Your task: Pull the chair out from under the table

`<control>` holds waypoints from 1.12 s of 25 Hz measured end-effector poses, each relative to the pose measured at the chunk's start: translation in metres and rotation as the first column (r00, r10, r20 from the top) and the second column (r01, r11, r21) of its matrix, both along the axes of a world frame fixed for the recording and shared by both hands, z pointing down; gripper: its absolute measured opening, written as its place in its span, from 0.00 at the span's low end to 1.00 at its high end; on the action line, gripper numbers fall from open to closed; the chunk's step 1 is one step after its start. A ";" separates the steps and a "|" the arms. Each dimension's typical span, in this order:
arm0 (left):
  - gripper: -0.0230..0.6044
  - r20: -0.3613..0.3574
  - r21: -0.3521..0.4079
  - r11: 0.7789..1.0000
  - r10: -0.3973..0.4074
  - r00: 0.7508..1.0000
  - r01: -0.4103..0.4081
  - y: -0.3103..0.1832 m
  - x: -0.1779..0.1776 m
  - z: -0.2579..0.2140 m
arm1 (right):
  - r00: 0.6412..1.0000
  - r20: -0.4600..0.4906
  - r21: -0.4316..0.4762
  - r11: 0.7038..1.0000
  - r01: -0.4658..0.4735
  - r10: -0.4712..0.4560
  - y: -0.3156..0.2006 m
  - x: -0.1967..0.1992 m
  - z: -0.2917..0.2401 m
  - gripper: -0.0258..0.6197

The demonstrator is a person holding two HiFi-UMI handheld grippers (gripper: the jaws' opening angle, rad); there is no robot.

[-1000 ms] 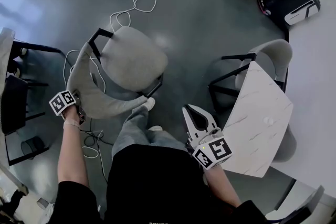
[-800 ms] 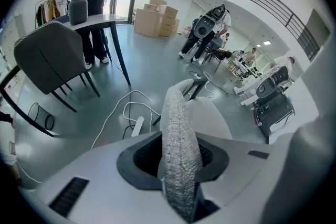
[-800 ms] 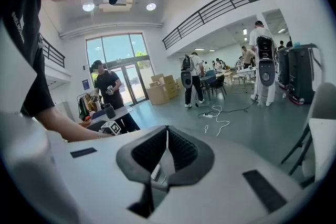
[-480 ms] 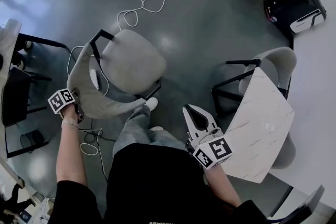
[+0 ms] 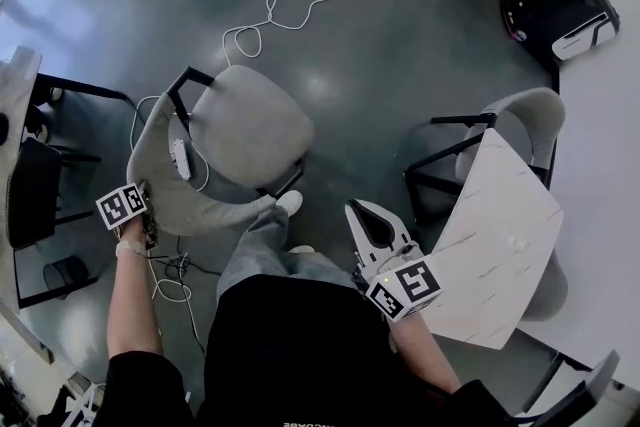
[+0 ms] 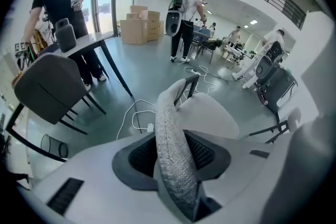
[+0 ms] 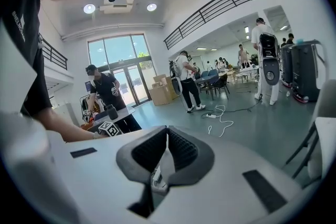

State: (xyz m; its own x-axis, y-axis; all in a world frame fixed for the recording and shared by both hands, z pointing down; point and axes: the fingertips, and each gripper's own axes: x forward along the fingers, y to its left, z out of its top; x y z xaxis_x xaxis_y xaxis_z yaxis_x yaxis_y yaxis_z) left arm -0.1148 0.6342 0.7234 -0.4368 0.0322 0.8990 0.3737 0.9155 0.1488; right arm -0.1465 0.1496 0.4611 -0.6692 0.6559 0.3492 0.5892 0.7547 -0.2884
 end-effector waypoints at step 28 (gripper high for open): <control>0.04 0.250 -0.375 0.660 0.748 0.615 -0.650 -0.263 -0.143 -0.185 | 0.912 0.086 -0.028 0.916 -0.400 0.401 -0.141 0.023 -0.026 0.06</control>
